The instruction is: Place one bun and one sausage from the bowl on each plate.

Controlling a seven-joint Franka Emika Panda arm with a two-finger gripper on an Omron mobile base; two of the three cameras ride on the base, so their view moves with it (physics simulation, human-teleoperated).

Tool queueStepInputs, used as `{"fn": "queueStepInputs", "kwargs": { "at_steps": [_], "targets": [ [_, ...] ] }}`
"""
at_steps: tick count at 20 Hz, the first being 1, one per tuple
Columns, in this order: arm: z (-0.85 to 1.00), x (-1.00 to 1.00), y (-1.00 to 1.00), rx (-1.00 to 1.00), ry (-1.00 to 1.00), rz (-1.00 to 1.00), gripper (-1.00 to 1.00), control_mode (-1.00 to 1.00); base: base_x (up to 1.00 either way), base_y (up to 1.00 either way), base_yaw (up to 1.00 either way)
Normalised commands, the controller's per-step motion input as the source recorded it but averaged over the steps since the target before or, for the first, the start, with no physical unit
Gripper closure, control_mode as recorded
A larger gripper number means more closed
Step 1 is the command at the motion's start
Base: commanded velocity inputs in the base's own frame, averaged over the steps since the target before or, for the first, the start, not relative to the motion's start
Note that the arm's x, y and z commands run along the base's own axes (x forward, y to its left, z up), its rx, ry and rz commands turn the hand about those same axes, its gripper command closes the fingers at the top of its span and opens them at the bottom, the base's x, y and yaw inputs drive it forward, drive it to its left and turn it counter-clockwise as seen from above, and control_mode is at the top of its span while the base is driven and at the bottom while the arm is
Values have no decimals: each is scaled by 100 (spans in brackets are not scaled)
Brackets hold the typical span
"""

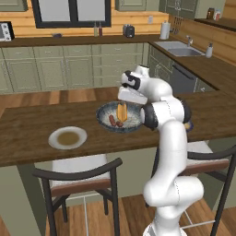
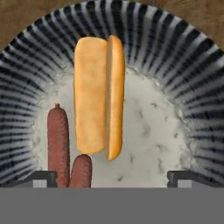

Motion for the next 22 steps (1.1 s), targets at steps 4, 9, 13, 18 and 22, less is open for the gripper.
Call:
{"fn": "queueStepInputs", "kwargs": {
  "at_steps": [4,9,13,18,22],
  "targets": [
    [-42,5,0,0,-33,15,-100,-100,0,0,0],
    [-29,4,4,0,-13,5,-100,-100,0,0,0],
    [-16,13,7,0,-9,3,-100,-100,0,0,0],
    [-12,35,5,0,-2,3,-100,-100,0,0,0],
    [-8,41,0,0,0,2,-100,-100,0,0,0]
  ]
}}
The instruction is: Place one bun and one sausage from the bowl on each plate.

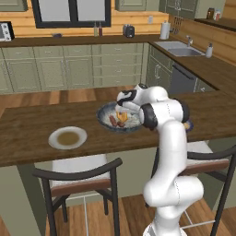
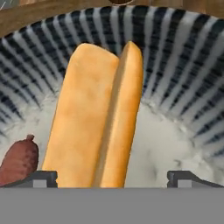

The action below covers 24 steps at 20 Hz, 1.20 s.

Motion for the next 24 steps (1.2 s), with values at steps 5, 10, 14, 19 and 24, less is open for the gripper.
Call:
{"fn": "queueStepInputs", "kwargs": {
  "at_steps": [5,10,14,19,24],
  "targets": [
    [-9,22,1,0,0,2,-100,-100,0,0,0],
    [0,0,0,0,0,0,-100,-100,0,0,0],
    [0,0,0,0,0,0,100,-100,0,0,0],
    [0,0,0,0,0,0,100,-100,0,0,0],
    [2,0,0,0,0,0,100,-100,0,0,0]
  ]
}}
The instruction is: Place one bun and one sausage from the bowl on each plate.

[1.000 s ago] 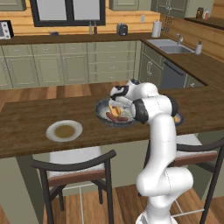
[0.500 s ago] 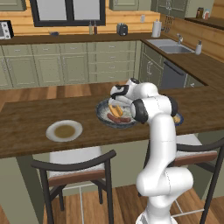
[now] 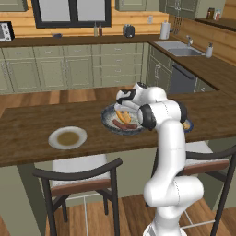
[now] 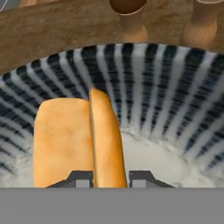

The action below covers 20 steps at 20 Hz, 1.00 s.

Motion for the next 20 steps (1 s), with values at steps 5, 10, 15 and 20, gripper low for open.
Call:
{"fn": "queueStepInputs", "kwargs": {
  "at_steps": [5,10,15,20],
  "targets": [
    [66,-46,4,0,-2,-1,100,-100,0,0,0],
    [76,-66,65,-1,-6,-3,100,-100,0,0,0],
    [40,-86,100,-4,1,-1,100,-100,0,0,0],
    [16,-70,99,-4,10,0,100,-100,0,0,0]
  ]
}}
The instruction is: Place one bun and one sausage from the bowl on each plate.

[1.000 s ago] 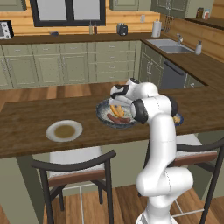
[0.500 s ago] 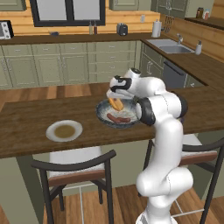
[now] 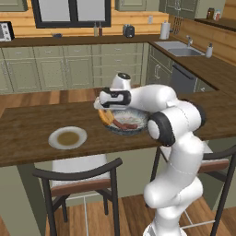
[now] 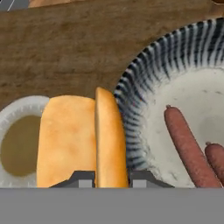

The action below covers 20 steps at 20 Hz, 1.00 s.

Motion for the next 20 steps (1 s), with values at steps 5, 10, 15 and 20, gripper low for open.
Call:
{"fn": "queueStepInputs", "kwargs": {
  "at_steps": [5,10,15,20],
  "targets": [
    [0,-31,96,-2,15,0,100,-100,0,0,0],
    [-1,22,74,-3,15,-3,100,-100,0,0,0],
    [-23,5,44,-1,22,0,100,-100,0,0,0],
    [-46,5,22,-1,13,0,100,-100,0,0,0]
  ]
}}
